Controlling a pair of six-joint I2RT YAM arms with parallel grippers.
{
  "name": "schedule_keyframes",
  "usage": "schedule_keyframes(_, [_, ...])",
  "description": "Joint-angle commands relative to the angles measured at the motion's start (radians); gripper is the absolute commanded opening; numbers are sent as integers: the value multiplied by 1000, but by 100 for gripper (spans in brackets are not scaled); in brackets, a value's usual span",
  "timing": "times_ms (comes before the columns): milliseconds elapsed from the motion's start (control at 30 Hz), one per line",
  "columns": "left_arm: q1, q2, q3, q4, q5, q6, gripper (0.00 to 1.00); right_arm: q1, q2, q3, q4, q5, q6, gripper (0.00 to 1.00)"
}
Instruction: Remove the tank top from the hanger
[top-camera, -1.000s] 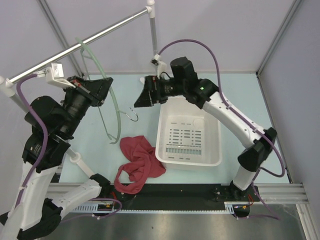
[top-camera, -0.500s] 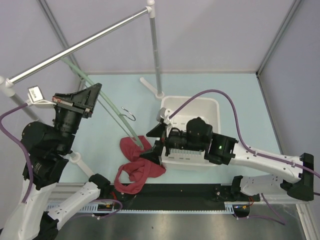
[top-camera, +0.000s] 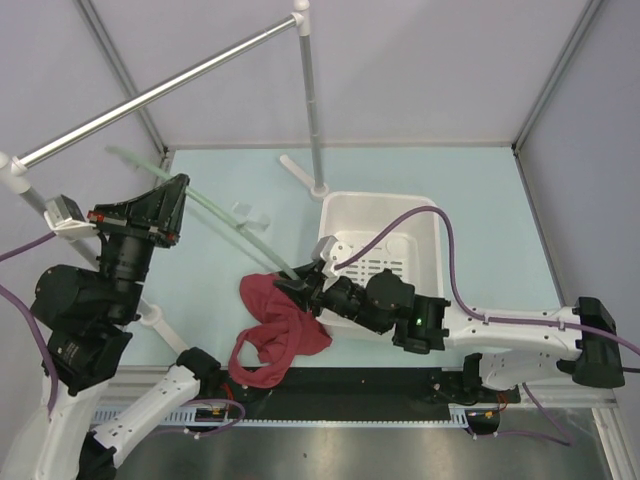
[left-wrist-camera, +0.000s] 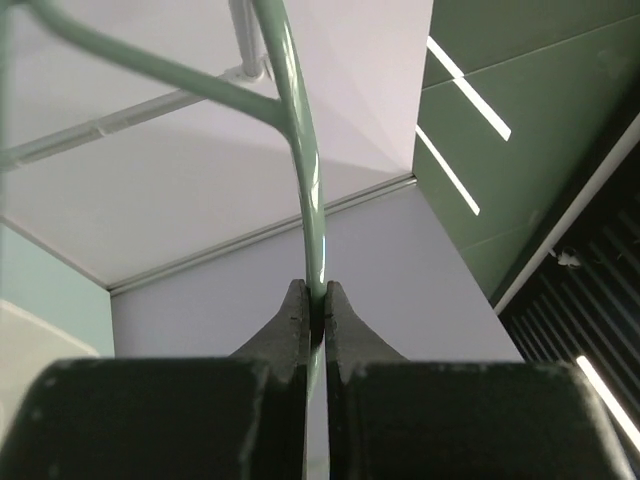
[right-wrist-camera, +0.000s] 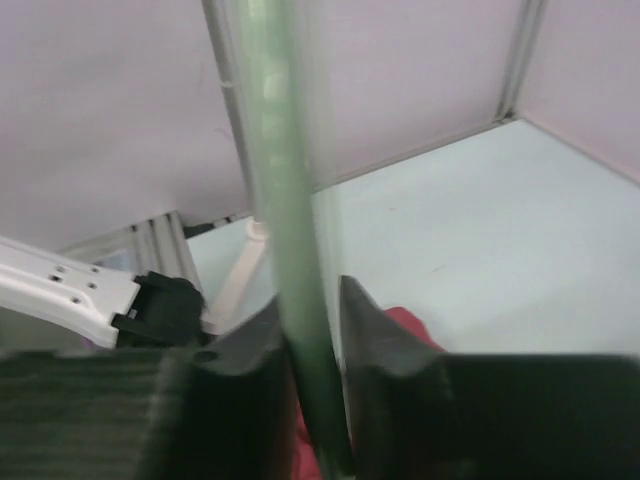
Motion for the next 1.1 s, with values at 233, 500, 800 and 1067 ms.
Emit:
schedule_keyframes(233, [0, -66, -82, 85, 68, 110, 68, 48, -190, -34, -47, 207, 4, 0])
schedule_keyframes(500, [0, -198, -135, -5, 172, 486, 81, -27, -151, 190, -427, 200, 7, 0])
schedule_keyframes(800, [0, -300, -63, -257, 67, 742, 81, -257, 114, 489, -550, -46, -18, 0])
schedule_keyframes(1067, [0, -264, -30, -358, 182, 853, 87, -348, 368, 788, -545, -140, -47, 0])
